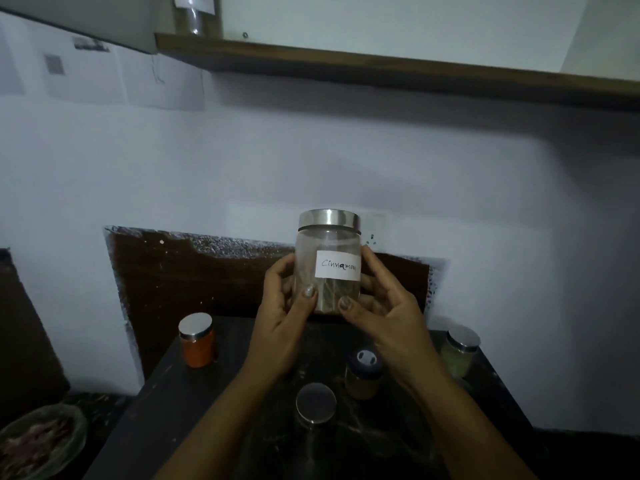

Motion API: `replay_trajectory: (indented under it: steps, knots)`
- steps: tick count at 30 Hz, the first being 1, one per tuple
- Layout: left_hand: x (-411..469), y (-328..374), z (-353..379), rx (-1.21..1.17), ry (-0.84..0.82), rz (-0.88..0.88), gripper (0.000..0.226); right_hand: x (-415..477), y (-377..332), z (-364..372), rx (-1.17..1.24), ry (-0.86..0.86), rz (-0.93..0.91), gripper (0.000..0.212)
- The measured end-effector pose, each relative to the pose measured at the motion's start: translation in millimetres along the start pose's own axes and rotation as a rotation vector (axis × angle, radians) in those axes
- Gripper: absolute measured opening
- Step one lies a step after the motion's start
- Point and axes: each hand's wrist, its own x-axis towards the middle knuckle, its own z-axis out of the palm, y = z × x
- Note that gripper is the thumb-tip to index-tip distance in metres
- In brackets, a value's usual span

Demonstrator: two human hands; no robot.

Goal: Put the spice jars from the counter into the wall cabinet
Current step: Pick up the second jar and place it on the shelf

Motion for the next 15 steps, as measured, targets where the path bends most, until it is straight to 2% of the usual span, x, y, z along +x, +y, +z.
replay_trajectory:
  steps: [3,9,13,15]
  knots:
    - [24.3,5.4,-14.8,0.064,-0.006,0.036,0.048,24.1,-9.4,13.8,-0.001,0.031,-0.032,0.083]
    - [86.4,28.8,-47.6,0.383,0.097,0.249,0.050,87.9,-38.8,45.5,-0.119,0.072,-0.167,0.064]
    - [132.3,52.3,-67.4,0.427,0.111,0.329,0.051,133.7,-67.0,68.4,-0.222,0.125,-0.257,0.058]
    - [159.4,66.8,-77.6,0.402,0.121,0.377,0.044,159.4,-81.7,80.3,-0.225,0.136,-0.307,0.059]
